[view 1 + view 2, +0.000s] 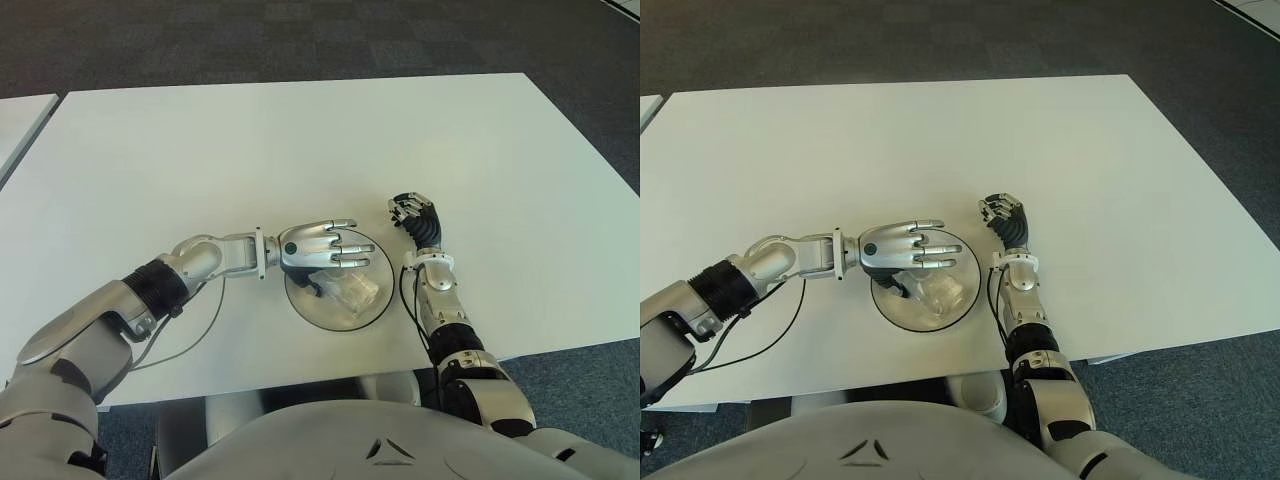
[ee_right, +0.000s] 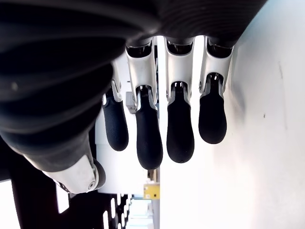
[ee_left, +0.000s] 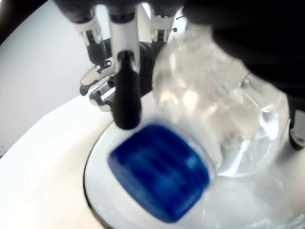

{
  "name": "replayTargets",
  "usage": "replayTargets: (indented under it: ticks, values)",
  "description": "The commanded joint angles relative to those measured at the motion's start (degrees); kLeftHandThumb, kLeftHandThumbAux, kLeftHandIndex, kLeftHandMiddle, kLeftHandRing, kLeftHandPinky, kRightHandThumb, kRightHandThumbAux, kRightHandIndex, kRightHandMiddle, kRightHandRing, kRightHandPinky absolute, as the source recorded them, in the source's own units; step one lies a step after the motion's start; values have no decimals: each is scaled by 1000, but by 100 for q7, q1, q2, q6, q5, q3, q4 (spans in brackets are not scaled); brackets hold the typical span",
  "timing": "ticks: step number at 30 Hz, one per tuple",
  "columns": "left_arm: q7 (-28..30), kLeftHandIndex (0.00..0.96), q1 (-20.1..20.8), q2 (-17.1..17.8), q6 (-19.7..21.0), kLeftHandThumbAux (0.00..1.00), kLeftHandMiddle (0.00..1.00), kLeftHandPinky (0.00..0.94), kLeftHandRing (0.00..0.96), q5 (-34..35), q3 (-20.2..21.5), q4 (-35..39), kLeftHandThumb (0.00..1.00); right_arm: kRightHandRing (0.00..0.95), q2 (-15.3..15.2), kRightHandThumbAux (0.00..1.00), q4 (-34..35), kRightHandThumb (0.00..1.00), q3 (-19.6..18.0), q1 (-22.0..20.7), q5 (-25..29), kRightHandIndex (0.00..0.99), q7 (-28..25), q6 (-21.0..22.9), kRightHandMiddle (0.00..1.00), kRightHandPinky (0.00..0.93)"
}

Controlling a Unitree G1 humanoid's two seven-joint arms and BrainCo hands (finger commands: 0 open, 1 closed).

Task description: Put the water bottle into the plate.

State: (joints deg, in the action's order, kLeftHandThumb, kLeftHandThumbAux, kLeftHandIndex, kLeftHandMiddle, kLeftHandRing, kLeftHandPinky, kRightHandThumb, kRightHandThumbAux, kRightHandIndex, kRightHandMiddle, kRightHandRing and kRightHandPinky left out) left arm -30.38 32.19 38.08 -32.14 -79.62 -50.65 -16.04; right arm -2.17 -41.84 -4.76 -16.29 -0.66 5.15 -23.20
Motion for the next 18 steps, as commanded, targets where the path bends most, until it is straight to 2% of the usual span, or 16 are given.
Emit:
replayTargets:
  ticks: [1, 12, 18]
  values:
    - [102, 0, -131, 82, 28, 330, 0, 0, 0, -48, 60, 84, 320, 626, 26, 728, -44, 708, 7, 67, -9, 434, 6, 188, 602, 646]
    - [54, 0, -112, 68, -45, 281, 0, 0, 0, -9, 126, 107, 314, 630, 31, 728, -54, 708, 7, 60, -20, 434, 35, 162, 607, 646]
    - [122, 0, 81, 19, -71, 285, 0, 0, 0, 104, 282, 129, 302, 628, 26, 728, -40, 708, 25, 52, -71, 434, 101, 227, 601, 645]
